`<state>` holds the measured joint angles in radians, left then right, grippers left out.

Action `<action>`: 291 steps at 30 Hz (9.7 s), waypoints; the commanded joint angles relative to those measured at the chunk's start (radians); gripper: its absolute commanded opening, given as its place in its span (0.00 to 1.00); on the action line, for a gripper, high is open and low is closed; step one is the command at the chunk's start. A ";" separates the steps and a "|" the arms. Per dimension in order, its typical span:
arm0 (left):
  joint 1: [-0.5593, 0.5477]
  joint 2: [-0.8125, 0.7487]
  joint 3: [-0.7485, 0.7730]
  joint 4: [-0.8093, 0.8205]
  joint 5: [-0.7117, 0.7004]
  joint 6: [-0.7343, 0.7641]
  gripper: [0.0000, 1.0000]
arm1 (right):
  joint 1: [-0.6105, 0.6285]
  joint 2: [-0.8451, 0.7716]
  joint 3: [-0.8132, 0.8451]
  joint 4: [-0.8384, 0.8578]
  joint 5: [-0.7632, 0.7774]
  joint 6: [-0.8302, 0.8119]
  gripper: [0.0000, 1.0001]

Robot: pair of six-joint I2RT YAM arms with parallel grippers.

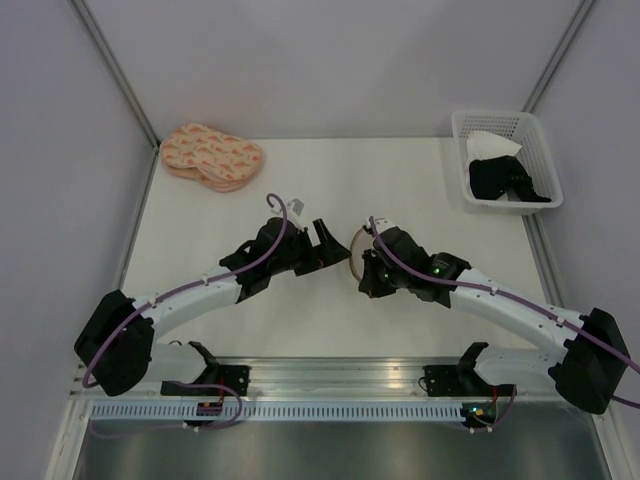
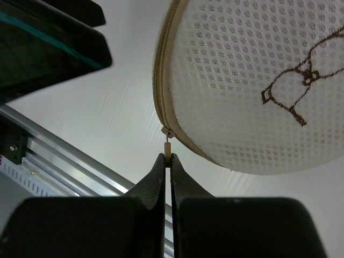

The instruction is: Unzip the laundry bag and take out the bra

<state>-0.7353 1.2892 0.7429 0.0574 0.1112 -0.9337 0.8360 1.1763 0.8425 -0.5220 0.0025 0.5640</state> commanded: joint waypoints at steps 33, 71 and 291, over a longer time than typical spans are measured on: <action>0.010 0.085 0.004 0.127 -0.018 -0.068 0.02 | 0.005 -0.030 -0.037 -0.072 0.011 -0.018 0.01; 0.008 -0.268 -0.224 0.049 -0.106 -0.022 0.86 | -0.040 0.032 0.147 -0.228 0.420 0.068 0.83; -0.035 -0.162 -0.418 0.256 -0.088 -0.048 0.02 | 0.120 0.482 0.098 0.257 0.159 0.036 0.67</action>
<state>-0.7654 1.1454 0.3351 0.2928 0.0277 -0.9607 0.9520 1.6173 0.9573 -0.3405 0.1566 0.6132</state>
